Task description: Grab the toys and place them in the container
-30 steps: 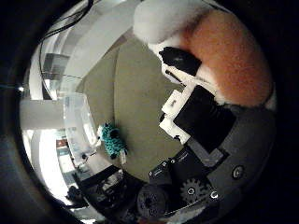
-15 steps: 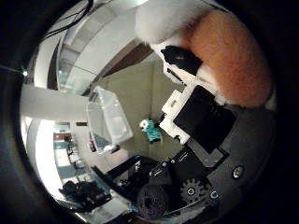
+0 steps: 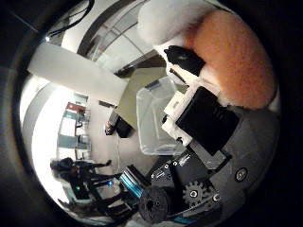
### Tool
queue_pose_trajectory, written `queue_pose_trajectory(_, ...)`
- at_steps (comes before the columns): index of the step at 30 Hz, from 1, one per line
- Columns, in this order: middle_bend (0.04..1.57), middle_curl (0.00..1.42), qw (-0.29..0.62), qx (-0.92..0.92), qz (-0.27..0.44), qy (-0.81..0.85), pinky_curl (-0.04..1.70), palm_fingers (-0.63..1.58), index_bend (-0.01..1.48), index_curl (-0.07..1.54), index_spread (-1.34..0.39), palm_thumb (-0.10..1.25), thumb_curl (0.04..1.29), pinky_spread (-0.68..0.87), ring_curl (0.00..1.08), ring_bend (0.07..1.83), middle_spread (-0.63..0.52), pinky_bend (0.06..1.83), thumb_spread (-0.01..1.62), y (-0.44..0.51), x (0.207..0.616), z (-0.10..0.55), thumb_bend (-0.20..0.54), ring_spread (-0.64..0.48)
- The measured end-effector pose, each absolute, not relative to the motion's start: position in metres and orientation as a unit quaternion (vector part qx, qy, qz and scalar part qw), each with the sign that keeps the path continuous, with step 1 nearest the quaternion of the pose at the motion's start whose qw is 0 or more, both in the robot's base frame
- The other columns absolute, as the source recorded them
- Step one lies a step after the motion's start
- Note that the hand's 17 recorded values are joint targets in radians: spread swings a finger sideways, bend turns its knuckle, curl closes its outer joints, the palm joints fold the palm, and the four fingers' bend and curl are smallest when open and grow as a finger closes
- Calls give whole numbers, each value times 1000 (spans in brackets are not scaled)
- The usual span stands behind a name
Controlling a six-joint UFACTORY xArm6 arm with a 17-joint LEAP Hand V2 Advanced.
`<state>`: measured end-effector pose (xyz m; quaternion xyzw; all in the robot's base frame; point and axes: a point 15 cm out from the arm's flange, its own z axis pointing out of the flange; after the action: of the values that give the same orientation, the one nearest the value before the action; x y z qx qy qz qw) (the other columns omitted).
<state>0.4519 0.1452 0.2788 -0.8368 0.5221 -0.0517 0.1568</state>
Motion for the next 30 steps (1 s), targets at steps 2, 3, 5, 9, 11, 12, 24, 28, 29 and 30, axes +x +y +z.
queue_pose_trajectory(2, 1266, 856, 164, -843, -49, 509, 754, 1104, 1080, 894, -258, 1043, 556, -178, 839, 1310, -174, 1453, 1142, 177, 442, 273, -12, -248)
queue_pose_trajectory(3, 1266, 856, 169, -846, -49, 503, 756, 1104, 1080, 894, -258, 1043, 557, -178, 841, 1309, -174, 1452, 1142, 193, 438, 270, -12, -248)
queue_pose_trajectory(5, 1267, 855, 178, -849, -50, 495, 759, 1104, 1080, 893, -258, 1043, 557, -179, 842, 1308, -174, 1450, 1142, 217, 430, 262, -12, -248)
queue_pose_trajectory(9, 1252, 856, 187, -856, -50, 479, 767, 1092, 1080, 898, -260, 986, 545, -184, 847, 1310, -176, 1448, 1157, 246, 417, 243, -19, -249)
queue_pose_trajectory(11, 1245, 859, 198, -856, -58, 474, 770, 1079, 1067, 897, -261, 968, 531, -194, 846, 1302, -178, 1449, 1167, 255, 420, 241, -17, -249)
queue_pose_trajectory(12, 1234, 857, 204, -855, -63, 472, 769, 1073, 1058, 895, -262, 959, 526, -195, 843, 1297, -180, 1446, 1169, 258, 422, 241, -19, -250)
queue_pose_trajectory(24, 805, 695, 227, -872, -84, 425, 655, 410, 384, 704, -432, 753, 425, -349, 658, 1141, -233, 1228, 1152, 288, 420, 242, -22, -239)
queue_pose_trajectory(28, 633, 590, 228, -880, -85, 407, 585, 140, 397, 619, -460, 720, 400, -153, 556, 936, -175, 1032, 1157, 298, 415, 241, -23, -197)
queue_pose_trajectory(29, 591, 557, 227, -882, -84, 404, 559, 99, 393, 588, -456, 707, 392, -66, 516, 865, -150, 983, 1157, 300, 414, 240, -24, -165)
queue_pose_trajectory(30, 567, 533, 225, -884, -84, 401, 536, 74, 393, 567, -451, 704, 388, 12, 489, 809, -133, 940, 1157, 301, 412, 237, -21, -129)
